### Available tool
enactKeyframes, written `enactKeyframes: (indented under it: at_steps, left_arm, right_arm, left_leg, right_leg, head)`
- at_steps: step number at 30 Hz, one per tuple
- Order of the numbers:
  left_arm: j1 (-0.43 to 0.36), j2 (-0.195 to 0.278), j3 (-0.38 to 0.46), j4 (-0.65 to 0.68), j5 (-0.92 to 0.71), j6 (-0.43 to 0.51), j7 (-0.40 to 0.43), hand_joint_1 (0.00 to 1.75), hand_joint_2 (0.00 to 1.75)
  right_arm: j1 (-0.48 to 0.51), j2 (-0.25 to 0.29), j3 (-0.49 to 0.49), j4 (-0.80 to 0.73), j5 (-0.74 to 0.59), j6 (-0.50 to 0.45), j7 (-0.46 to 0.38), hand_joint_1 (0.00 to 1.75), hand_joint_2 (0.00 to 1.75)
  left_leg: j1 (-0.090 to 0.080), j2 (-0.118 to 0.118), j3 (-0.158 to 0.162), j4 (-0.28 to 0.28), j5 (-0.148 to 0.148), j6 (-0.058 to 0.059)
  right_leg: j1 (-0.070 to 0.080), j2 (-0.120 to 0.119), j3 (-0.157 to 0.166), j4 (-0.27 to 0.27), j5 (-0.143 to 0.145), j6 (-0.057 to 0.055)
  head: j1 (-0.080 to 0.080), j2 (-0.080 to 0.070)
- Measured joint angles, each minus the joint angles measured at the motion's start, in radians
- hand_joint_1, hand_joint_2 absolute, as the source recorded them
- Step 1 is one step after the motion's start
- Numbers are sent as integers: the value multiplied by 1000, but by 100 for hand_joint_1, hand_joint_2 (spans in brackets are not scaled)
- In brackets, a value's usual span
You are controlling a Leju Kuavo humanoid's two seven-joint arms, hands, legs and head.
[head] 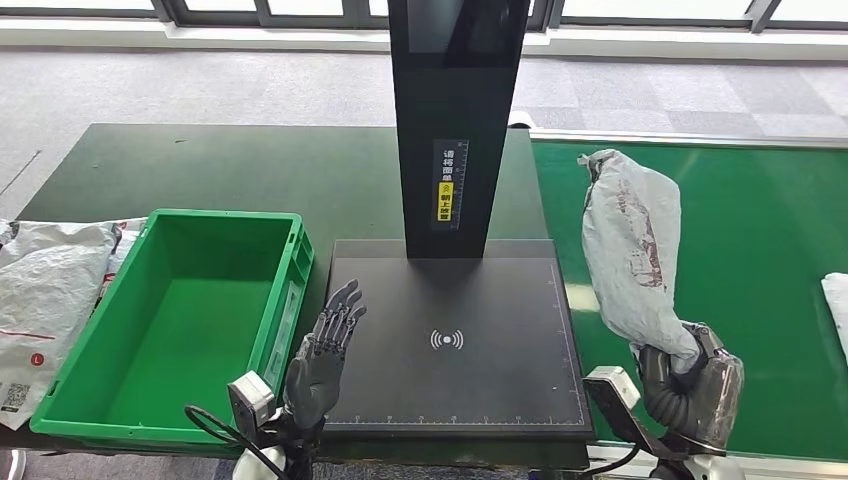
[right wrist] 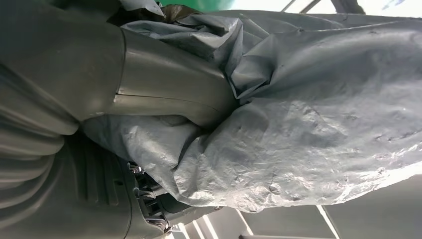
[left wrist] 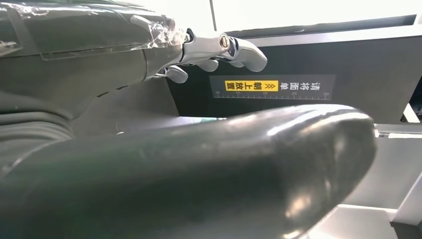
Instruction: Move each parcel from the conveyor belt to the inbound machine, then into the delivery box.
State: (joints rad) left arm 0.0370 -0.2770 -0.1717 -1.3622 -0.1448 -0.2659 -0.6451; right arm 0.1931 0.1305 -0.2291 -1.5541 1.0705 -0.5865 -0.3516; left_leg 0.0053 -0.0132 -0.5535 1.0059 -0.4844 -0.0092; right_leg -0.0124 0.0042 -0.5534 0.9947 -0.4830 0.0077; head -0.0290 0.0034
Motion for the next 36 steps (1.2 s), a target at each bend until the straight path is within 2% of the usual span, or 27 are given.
enactKeyframes:
  at_steps: [8,13,17,24,29,36]
  left_arm:
    - [1,0,0,-4,-1,0,0,0,0]
    - [-3,0,0,0,-1,1,0,0,0]
    - [-14,-2,0,9,2,0,2,0,0]
    - [-34,-4,0,33,49,-22,8,0,0]
    - [-44,-4,0,50,57,-27,8,0,0]
    - [-46,-4,0,62,73,-27,7,0,0]
  right_arm:
    - [6,0,17,-19,-18,-2,-15,175,175]
    - [4,8,37,-23,-93,49,-91,175,175]
    - [-14,26,121,-9,-112,109,-103,175,175]
    - [-73,63,292,118,-256,247,-111,175,175]
    - [-100,81,378,203,-288,284,-121,175,175]
    - [-143,84,442,279,-334,325,-121,175,175]
  left_leg:
    - [0,0,0,0,0,0]
    - [0,0,0,0,0,0]
    - [0,1,0,0,0,0]
    - [1,1,0,0,1,-1]
    - [1,0,0,0,1,-1]
    - [1,0,0,0,1,-1]
  right_leg:
    - [0,0,0,0,0,0]
    - [0,0,0,0,0,0]
    - [1,0,0,0,0,0]
    - [1,1,0,1,0,0]
    - [1,1,0,1,0,0]
    - [1,0,-1,1,0,0]
  head:
    - [0,0]
    - [0,0]
    - [0,0]
    - [0,0]
    - [0,0]
    - [0,0]
